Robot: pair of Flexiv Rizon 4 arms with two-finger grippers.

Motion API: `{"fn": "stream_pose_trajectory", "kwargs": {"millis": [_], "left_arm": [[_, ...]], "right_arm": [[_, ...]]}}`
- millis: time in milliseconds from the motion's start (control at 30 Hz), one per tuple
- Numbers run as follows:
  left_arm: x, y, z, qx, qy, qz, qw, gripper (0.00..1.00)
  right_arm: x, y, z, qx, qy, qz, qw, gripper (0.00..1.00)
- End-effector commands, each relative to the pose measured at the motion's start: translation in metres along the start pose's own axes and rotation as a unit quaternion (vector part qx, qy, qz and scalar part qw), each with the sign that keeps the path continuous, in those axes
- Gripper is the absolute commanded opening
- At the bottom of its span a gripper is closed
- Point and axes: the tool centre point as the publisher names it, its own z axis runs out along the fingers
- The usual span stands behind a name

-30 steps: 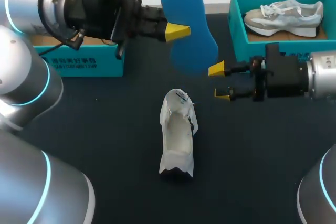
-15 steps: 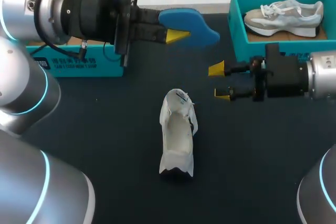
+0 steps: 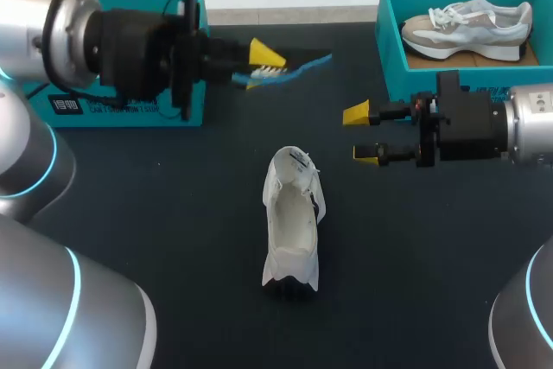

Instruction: Take the shoe out of the shoebox, open the shoe tongue, remove and reinsert the insole, then place the shoe into the shoebox

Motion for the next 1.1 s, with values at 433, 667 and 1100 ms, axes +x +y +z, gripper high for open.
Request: {"fn": "stream_pose_trajectory", "kwargs": {"millis": [433, 667, 1100], "left_arm": [[0.053, 0.015, -0.008, -0.060, -0.009, 0.118, 0.991, 0.00], [0.081, 0.031, -0.031, -0.063, -0.031, 0.169, 0.983, 0.00], [0.125, 0.031, -0.010, -0.082, -0.011, 0.234, 0.969, 0.00]], "right_arm": [[0.000, 0.000, 0.002, -0.001, 0.000, 0.000, 1.000, 1.00], [-0.002, 0.002, -0.006, -0.014, 0.019, 0.009, 1.000, 1.00], [0.039, 0.025, 0.011, 0.023, 0.053, 0.000, 0.998, 1.00]]}}
